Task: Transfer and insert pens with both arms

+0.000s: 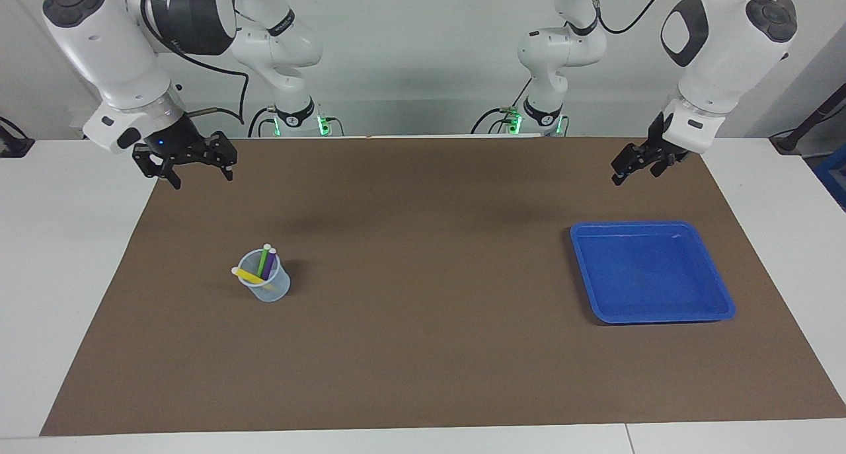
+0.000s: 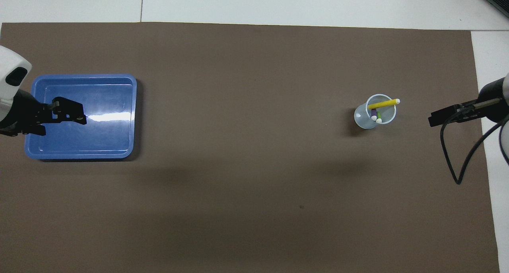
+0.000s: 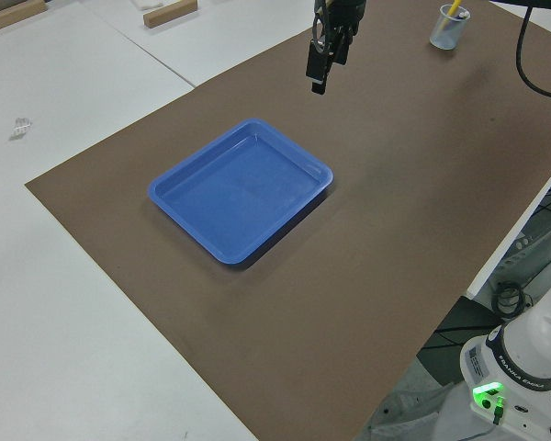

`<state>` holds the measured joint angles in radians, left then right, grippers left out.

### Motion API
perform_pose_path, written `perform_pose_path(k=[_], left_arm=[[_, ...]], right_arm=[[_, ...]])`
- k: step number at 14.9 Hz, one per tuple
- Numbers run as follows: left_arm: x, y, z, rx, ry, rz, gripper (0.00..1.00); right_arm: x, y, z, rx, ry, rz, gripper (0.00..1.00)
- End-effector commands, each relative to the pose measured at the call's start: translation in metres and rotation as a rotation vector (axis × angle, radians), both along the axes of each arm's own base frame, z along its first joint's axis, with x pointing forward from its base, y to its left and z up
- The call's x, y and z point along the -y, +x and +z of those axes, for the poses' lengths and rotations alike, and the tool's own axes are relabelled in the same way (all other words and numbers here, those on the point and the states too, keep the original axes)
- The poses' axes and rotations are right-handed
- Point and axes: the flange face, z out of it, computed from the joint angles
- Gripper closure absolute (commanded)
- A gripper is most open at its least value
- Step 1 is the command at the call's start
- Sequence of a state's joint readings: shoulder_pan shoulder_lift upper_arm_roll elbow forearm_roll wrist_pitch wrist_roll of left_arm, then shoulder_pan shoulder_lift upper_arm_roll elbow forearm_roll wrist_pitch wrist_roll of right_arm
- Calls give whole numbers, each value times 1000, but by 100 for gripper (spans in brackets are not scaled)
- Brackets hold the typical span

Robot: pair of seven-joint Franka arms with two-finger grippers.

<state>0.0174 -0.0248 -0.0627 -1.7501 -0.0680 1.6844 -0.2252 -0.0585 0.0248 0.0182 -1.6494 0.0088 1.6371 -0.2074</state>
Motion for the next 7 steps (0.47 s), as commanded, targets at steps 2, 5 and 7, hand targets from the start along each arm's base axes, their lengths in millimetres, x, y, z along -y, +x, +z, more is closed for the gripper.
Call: perform_pose_path(k=[2, 5, 7], left_arm=[[0, -1, 10, 15, 18, -20, 0], [1, -1, 8, 7, 19, -21, 0], [1, -2, 8, -6, 27, -24, 0]], right_arm=[[1, -3, 4, -12, -26, 23, 0], [1, -2, 5, -8, -26, 24, 0], [1, -2, 4, -10, -26, 24, 0]])
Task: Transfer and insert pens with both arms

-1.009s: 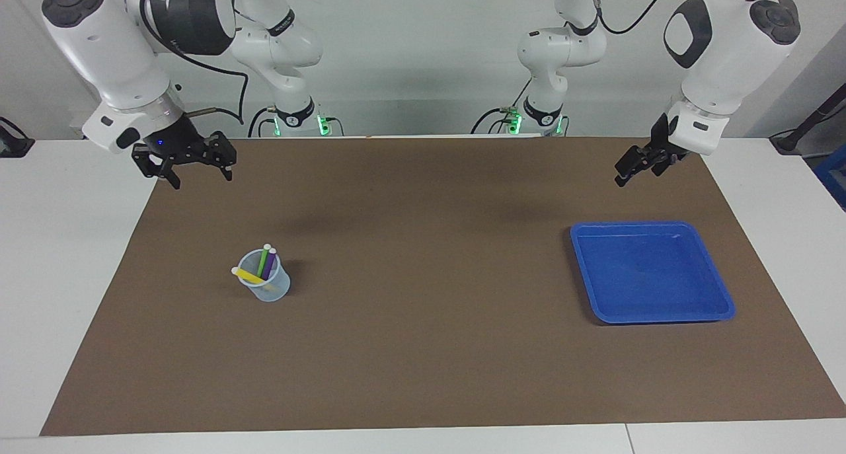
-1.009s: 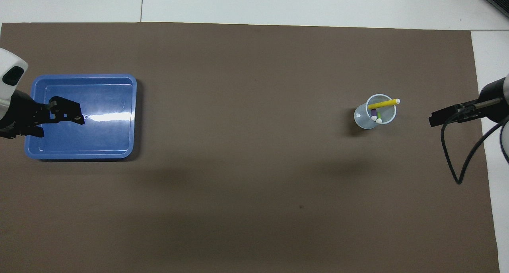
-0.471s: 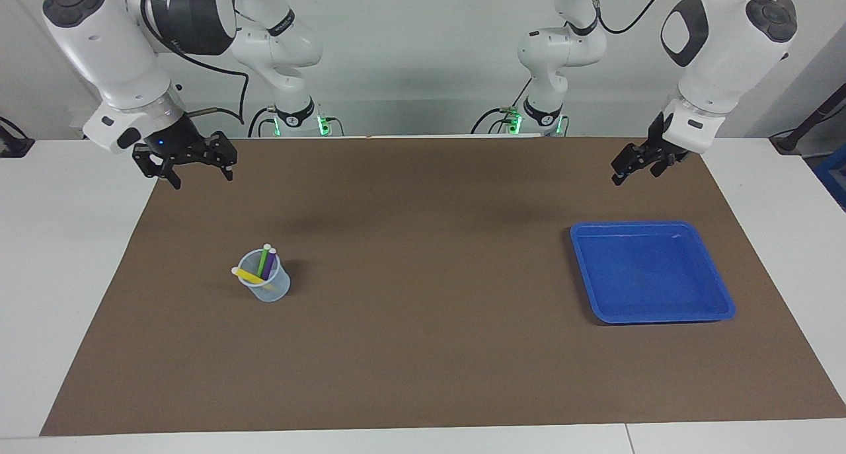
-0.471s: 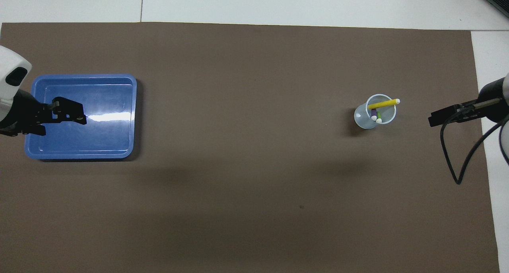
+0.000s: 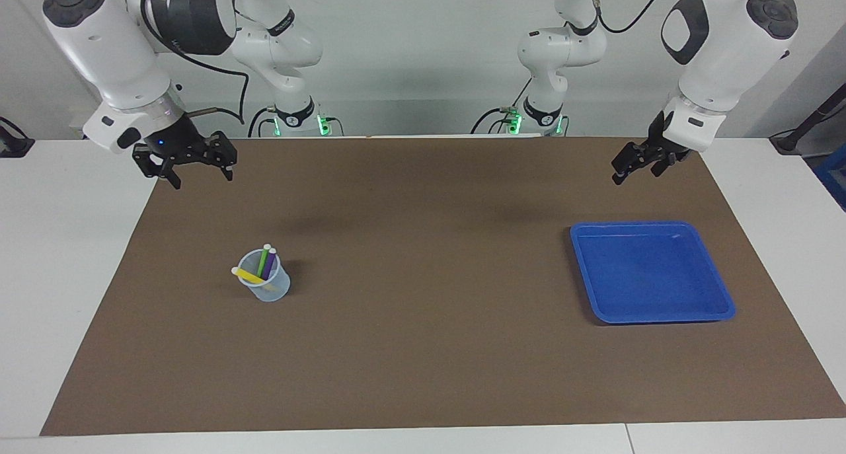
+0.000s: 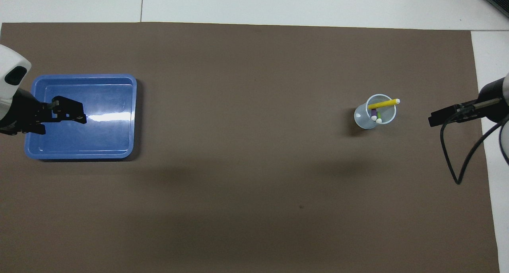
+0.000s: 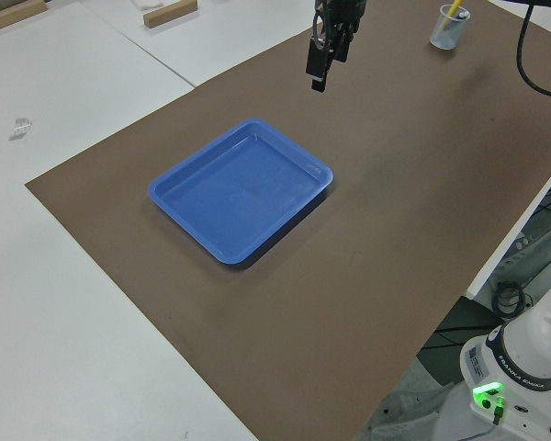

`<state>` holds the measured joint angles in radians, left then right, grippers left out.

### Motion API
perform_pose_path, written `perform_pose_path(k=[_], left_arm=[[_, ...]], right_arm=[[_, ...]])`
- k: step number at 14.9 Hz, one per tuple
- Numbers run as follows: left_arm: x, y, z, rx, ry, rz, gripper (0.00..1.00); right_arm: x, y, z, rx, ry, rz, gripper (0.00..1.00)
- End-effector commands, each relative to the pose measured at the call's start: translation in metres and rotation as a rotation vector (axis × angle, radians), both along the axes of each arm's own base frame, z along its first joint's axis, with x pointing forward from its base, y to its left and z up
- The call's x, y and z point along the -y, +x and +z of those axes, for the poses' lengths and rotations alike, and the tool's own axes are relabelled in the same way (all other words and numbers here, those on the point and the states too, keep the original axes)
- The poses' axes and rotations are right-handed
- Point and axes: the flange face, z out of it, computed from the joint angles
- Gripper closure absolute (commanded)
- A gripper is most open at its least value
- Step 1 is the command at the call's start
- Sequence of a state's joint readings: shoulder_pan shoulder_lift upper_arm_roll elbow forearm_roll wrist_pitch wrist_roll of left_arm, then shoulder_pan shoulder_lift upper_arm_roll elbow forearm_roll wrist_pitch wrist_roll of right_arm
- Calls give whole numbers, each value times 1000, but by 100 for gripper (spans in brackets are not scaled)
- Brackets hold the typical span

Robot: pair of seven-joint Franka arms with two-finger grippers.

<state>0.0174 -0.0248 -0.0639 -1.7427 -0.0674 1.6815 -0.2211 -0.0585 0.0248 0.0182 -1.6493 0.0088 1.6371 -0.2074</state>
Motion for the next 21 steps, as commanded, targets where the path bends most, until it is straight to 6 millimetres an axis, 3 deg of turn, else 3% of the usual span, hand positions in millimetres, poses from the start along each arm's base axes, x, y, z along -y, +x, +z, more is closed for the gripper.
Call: perform_pose_path(k=[1, 4, 15, 21], left_arm=[[1, -4, 7, -15, 43, -27, 0], [5, -4, 28, -5, 44, -34, 0], [20, -5, 25, -6, 48, -62, 0], [18, -3, 25, 5, 47, -58, 0]], right_arm=[[1, -3, 5, -10, -26, 24, 0], [1, -3, 5, -10, -26, 24, 0], [1, -3, 3, -13, -24, 24, 0], [2, -3, 3, -13, -26, 23, 0]])
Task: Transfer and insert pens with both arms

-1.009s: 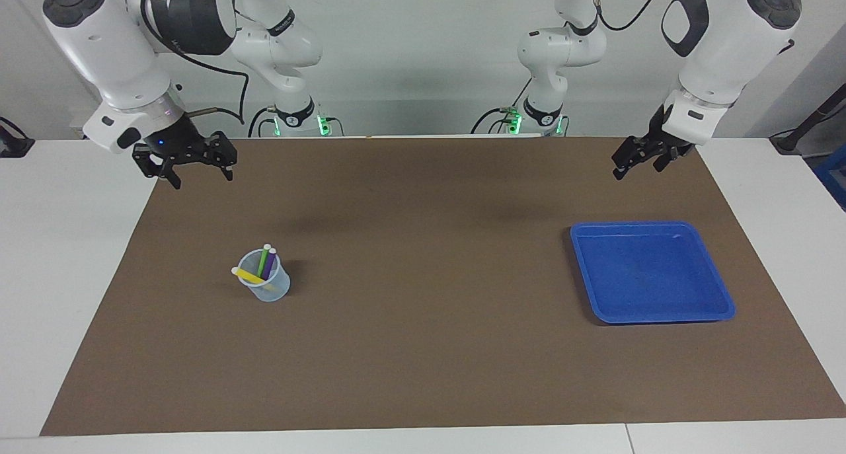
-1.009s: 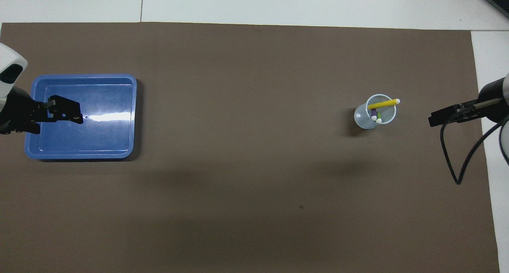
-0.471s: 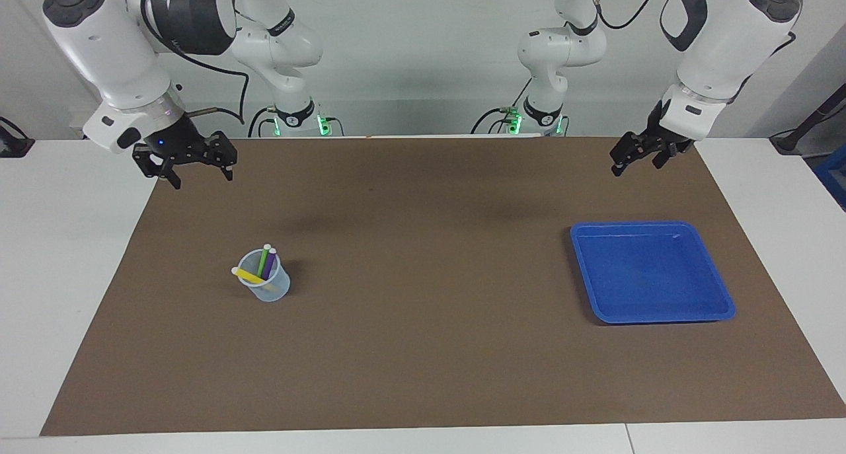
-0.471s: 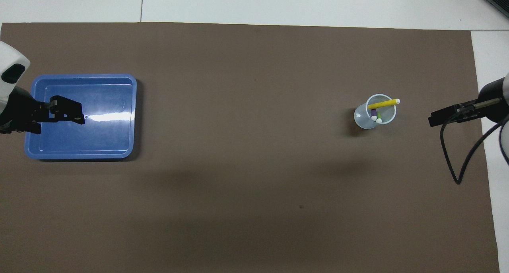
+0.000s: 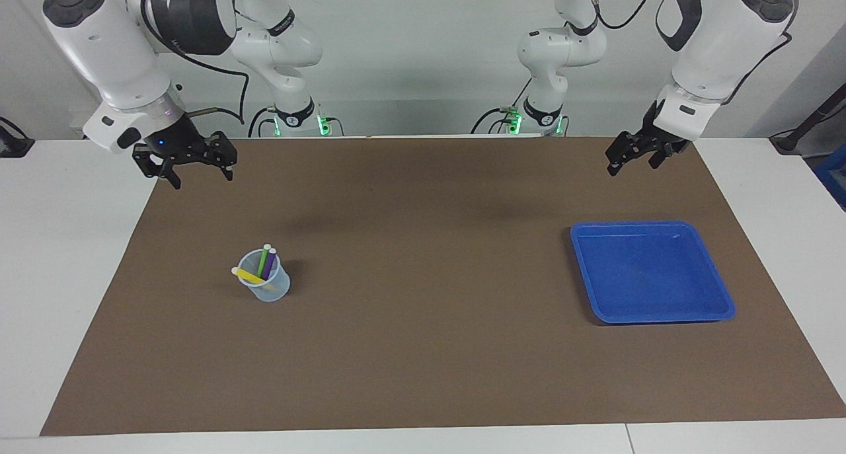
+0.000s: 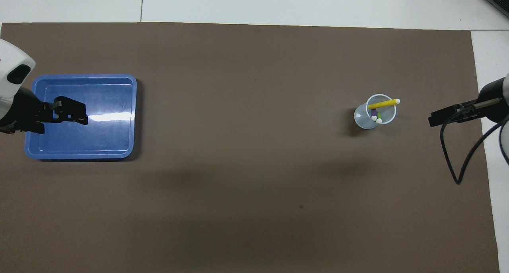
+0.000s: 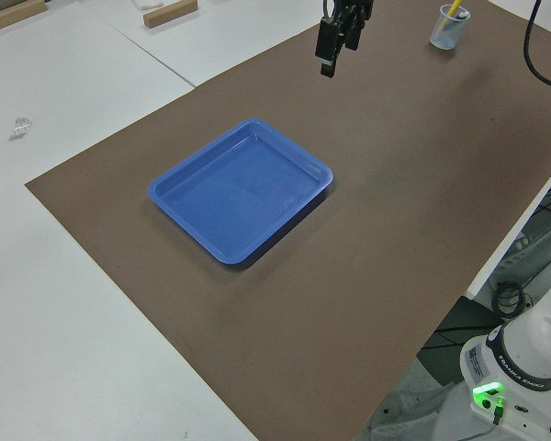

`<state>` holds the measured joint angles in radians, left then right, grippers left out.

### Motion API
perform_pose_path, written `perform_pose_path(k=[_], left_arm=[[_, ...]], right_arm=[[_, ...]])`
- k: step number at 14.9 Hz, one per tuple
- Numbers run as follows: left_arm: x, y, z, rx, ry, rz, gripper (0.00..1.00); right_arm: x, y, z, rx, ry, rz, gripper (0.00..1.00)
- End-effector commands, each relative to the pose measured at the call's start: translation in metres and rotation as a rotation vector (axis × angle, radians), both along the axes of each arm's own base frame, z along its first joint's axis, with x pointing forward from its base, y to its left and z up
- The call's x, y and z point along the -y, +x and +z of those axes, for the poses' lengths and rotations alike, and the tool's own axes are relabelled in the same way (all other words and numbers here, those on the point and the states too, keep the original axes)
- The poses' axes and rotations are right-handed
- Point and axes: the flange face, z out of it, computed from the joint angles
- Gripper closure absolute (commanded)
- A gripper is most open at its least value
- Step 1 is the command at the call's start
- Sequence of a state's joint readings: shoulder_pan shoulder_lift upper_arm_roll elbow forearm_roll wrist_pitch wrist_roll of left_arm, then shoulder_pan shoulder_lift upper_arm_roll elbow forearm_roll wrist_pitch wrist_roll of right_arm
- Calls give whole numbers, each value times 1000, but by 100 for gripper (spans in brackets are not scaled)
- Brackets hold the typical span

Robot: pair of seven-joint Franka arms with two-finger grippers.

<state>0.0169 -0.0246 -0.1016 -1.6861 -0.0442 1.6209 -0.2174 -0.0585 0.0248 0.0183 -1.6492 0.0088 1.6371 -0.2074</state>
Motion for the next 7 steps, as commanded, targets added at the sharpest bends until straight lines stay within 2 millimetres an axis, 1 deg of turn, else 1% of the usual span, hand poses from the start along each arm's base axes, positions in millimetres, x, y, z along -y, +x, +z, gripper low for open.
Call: perform_pose_path(k=[1, 7], left_arm=[[-1, 0, 4, 9, 23, -11, 0], [-3, 1, 4, 9, 23, -6, 0]], right_arm=[[2, -3, 2, -15, -26, 23, 0], [1, -3, 3, -13, -26, 27, 0]])
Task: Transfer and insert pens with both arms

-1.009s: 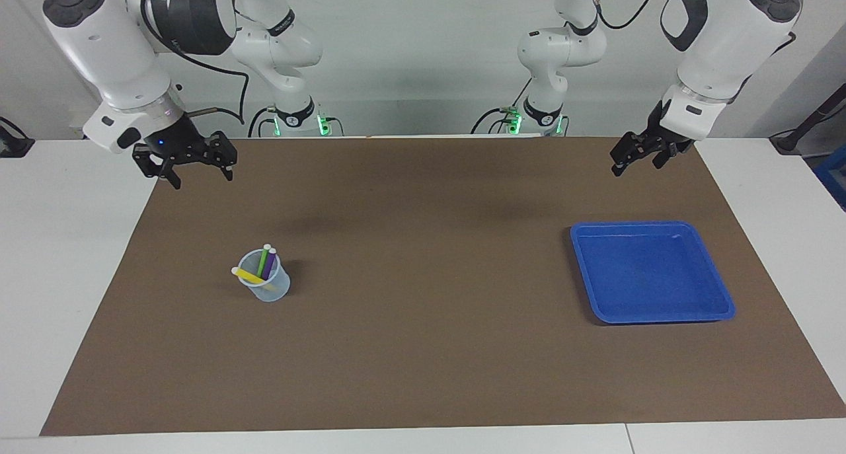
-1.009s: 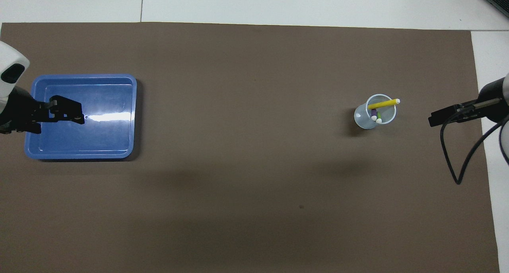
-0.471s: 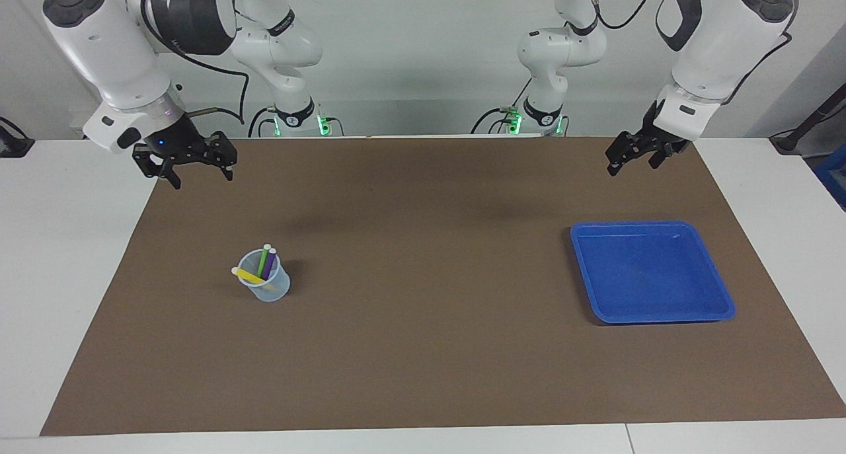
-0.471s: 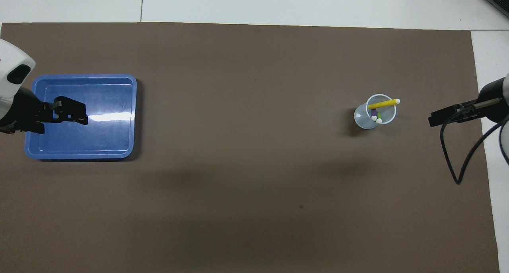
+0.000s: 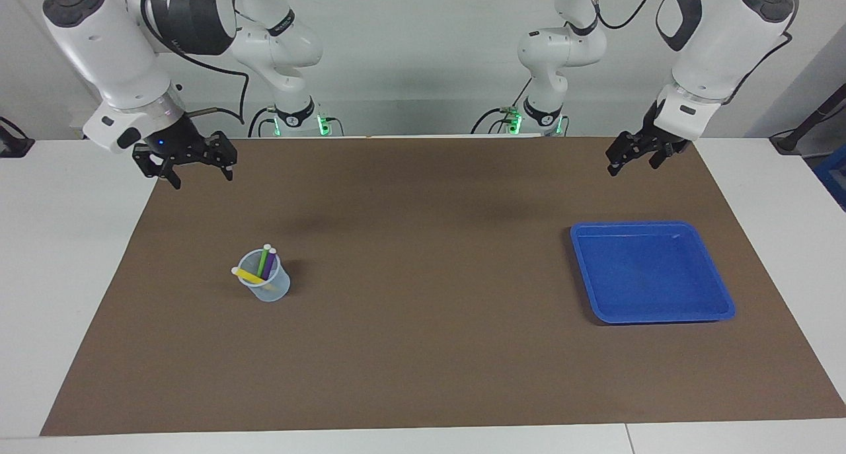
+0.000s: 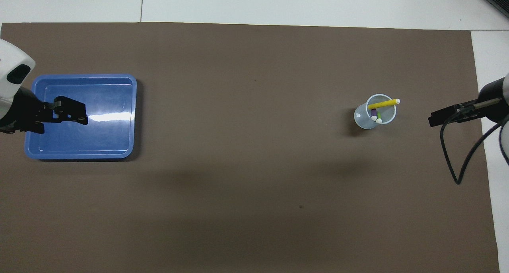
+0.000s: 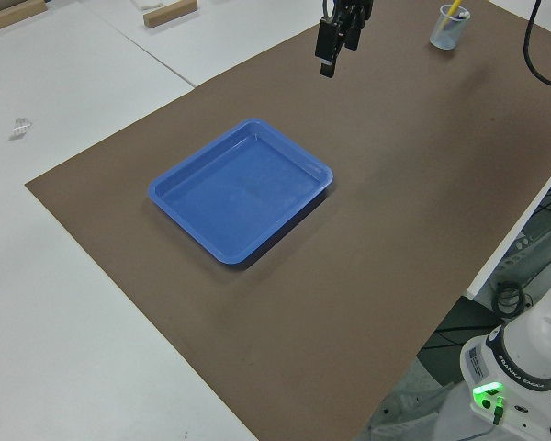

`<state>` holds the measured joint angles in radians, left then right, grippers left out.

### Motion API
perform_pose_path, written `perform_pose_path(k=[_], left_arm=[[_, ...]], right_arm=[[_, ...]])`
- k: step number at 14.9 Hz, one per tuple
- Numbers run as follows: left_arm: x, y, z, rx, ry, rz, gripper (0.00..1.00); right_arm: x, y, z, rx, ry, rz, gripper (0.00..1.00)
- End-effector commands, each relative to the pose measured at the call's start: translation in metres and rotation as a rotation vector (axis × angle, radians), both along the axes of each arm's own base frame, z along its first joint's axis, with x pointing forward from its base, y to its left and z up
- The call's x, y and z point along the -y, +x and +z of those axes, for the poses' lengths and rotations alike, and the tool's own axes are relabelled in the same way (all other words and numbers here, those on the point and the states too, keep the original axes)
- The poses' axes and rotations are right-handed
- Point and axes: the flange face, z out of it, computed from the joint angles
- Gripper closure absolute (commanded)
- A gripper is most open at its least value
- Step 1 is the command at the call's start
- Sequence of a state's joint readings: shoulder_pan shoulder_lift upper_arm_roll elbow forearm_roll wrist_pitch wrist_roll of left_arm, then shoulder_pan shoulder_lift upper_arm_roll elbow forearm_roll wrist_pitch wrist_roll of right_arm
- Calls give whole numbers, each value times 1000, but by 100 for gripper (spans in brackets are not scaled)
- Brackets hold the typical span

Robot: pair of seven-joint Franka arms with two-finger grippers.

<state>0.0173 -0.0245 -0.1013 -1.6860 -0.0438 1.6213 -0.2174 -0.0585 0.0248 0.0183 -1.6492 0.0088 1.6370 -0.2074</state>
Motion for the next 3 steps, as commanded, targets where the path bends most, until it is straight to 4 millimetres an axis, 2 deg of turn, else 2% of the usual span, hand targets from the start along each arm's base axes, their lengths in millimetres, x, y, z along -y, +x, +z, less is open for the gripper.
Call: perform_pose_path(k=[1, 3], left_arm=[[-4, 1, 4, 9, 23, -7, 0], [-4, 1, 4, 9, 23, -5, 0]], right_arm=[[2, -3, 3, -13, -26, 26, 0], [2, -3, 3, -13, -26, 26, 0]])
